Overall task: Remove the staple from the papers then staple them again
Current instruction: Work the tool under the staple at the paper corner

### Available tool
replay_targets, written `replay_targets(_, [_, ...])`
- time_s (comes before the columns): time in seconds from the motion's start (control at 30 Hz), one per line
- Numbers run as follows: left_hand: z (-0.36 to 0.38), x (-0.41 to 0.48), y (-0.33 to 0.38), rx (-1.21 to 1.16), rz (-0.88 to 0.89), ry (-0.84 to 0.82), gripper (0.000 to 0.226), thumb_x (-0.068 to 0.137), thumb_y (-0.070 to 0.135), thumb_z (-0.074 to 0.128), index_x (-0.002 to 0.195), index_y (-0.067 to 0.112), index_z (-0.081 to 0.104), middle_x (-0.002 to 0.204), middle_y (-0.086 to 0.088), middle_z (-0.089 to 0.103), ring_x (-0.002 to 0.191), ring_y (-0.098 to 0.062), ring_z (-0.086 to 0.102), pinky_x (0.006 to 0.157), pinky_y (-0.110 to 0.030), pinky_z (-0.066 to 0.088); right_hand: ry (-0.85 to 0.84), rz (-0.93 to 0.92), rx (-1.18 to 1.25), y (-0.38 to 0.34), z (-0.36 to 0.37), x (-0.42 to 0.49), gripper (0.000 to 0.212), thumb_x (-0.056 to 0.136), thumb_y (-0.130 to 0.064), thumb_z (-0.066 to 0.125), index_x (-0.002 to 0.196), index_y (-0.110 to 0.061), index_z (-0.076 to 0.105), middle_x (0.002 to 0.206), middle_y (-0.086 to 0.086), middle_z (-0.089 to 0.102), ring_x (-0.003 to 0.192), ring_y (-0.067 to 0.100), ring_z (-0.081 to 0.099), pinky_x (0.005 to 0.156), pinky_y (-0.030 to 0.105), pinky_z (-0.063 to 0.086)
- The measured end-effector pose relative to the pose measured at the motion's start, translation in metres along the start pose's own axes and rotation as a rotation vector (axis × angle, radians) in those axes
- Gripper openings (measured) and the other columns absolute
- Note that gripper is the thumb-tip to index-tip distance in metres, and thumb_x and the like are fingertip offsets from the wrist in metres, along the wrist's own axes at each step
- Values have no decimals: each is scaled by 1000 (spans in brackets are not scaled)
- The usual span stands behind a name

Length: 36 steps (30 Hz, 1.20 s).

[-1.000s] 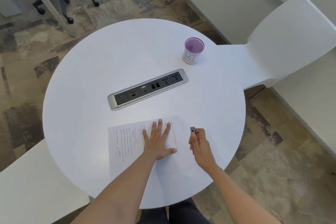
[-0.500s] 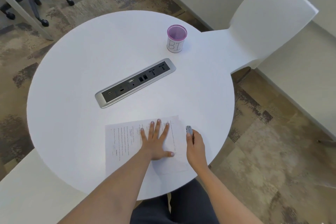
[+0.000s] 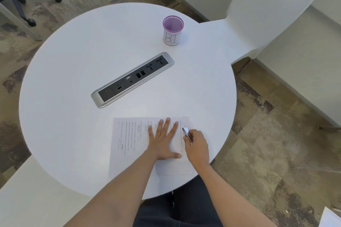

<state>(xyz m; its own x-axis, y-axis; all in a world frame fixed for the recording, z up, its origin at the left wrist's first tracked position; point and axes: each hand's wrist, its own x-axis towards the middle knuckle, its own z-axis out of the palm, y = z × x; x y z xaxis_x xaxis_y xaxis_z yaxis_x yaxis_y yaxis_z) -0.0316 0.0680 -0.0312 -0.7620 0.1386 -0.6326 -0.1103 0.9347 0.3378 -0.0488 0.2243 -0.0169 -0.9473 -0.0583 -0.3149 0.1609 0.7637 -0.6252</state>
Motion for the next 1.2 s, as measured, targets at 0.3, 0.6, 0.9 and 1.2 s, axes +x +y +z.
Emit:
replay_targets(0.3, [-1,8,12,-86,-105,4,130,63,77,67,131,53,-41,144,8,-52,136,-21,-46,102,-62,-29,123,-81,-34,7,5,9,29,87,-13,66,115,-17,67,82,-3,66,75,18,60,67,28,50])
replay_targets(0.6, [-12,15,23,-78,-174,-86,144,62,65,78,126,50,-50,128,6,-67,115,-22,-62,82,-66,-36,101,-142,-129,0,-1,23,20,88,-14,66,107,-12,70,73,-8,56,66,15,52,62,22,37])
replay_targets(0.9, [-15,14,24,-80,-173,-128,143,64,65,78,133,48,-46,128,5,-67,115,-23,-61,89,-70,-31,87,-175,-214,-10,1,26,11,92,-18,62,95,-10,69,67,3,60,58,19,51,55,30,42])
replay_targets(1.2, [-15,16,25,-73,-190,-122,145,61,67,78,127,49,-50,129,5,-67,116,-23,-62,93,-72,-28,285,133,281,-17,13,16,20,91,-28,66,107,-19,72,39,-11,54,45,0,58,56,8,46])
